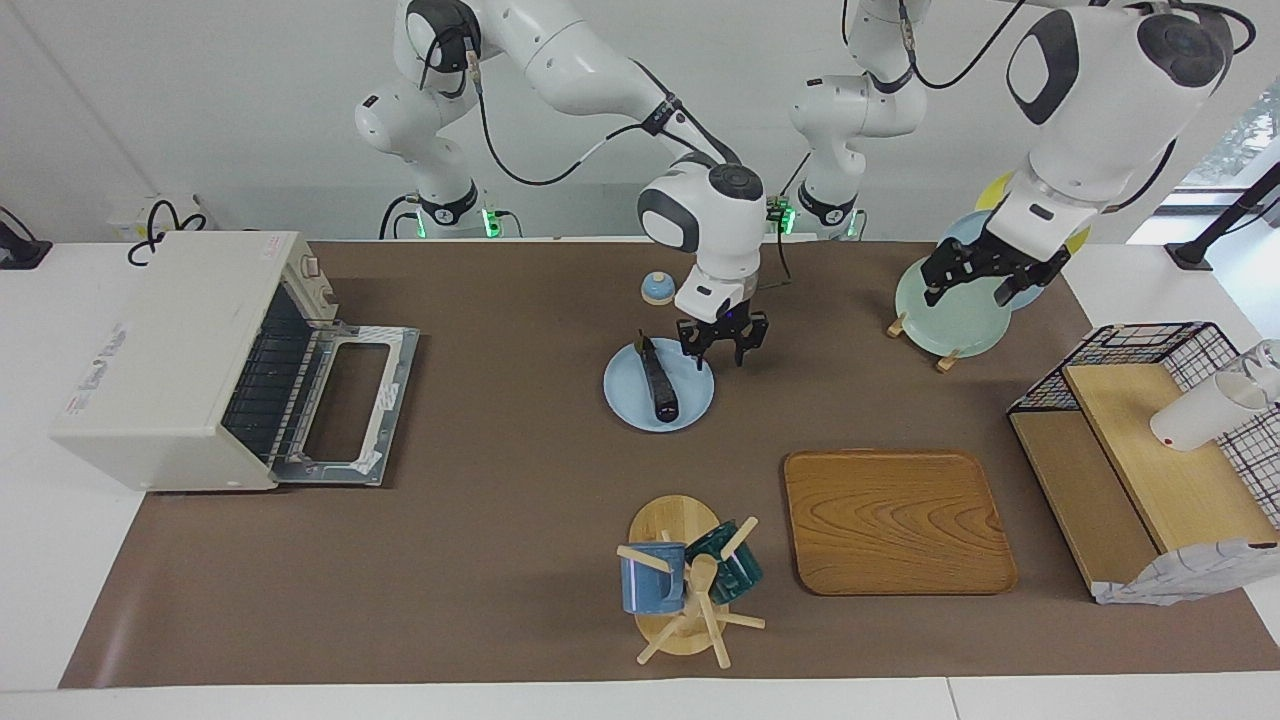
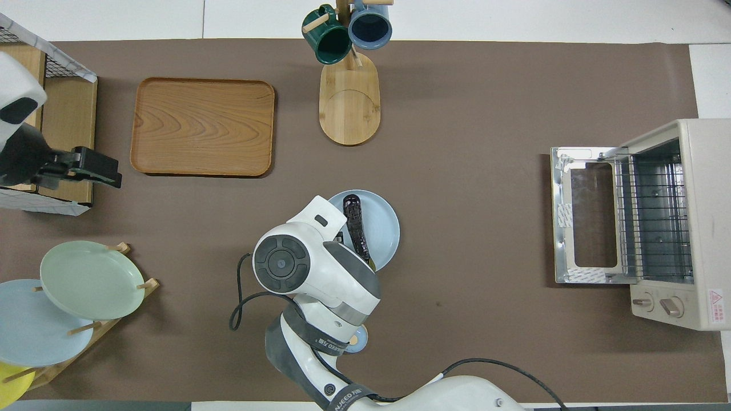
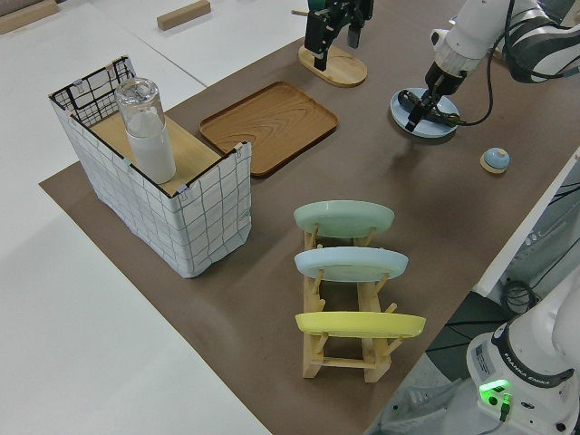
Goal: Put eggplant into oven
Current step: 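Carry the eggplant with the right gripper toward the open oven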
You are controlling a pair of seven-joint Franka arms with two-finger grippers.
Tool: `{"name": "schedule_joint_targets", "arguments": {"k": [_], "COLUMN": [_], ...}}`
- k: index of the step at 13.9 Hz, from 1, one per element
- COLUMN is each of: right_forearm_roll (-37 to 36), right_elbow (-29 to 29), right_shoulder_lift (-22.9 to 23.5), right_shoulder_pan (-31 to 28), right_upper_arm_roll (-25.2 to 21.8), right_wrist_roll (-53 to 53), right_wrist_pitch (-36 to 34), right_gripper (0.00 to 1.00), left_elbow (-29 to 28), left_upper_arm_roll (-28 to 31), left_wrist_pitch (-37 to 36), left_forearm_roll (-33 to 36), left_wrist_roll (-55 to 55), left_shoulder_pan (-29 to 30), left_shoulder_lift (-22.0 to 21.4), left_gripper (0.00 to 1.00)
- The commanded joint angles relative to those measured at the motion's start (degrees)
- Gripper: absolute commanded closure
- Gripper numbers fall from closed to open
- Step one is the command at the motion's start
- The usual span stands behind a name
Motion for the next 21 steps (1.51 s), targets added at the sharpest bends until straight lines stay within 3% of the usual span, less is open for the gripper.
{"name": "schedule_joint_targets", "arguments": {"k": [1, 4, 7, 9, 11, 13, 18, 21], "right_forearm_roll": [-1.5, -1.5, -1.7, -4.2, -13.3, -14.5, -14.0, -13.7], "right_elbow": [-5.1, -8.3, -9.0, -9.5, -5.8, -3.1, -11.2, -17.2], "right_shoulder_lift": [-2.7, -3.5, -3.7, -4.1, -4.1, -5.1, -19.6, -25.6], "right_shoulder_pan": [-0.3, 0.2, 0.2, 0.3, -1.4, -3.9, -19.1, -29.5], "right_upper_arm_roll": [0.4, 0.4, 0.4, 0.2, 0.2, 0.0, 0.0, 0.0], "right_wrist_roll": [-1.8, -1.5, -2.3, -2.8, -4.6, -6.2, -23.7, -33.9], "right_wrist_pitch": [2.7, 5.3, 5.3, 4.2, -3.9, -10.6, -18.7, -20.8], "right_gripper": [0.41, 0.49, 1.0, 1.0, 1.0, 1.0, 1.0, 1.0], "left_elbow": [-7.8, -8.6, -6.7, -6.9, -6.9, -6.9, -7.2, -7.2], "left_upper_arm_roll": [-0.5, -0.4, -0.6, -0.6, -0.7, -0.8, -0.5, -0.6], "left_wrist_pitch": [-0.3, 4.5, 3.1, 3.1, 3.2, 3.7, 5.3, 5.3], "left_forearm_roll": [1.0, 0.6, 0.6, 0.6, 0.6, 0.7, 0.9, 0.9], "left_wrist_roll": [2.5, 1.6, 1.6, 1.6, 1.5, 1.9, 2.0, 1.9], "left_shoulder_pan": [1.2, 0.0, -0.5, -0.4, -0.3, 0.5, 0.6, 0.5], "left_shoulder_lift": [-5.0, -5.0, -4.4, -4.6, -4.5, -4.7, -5.0, -5.0], "left_gripper": [0.0, 0.0, 0.0, 0.0, 0.0, 0.0, 0.0, 0.0]}}
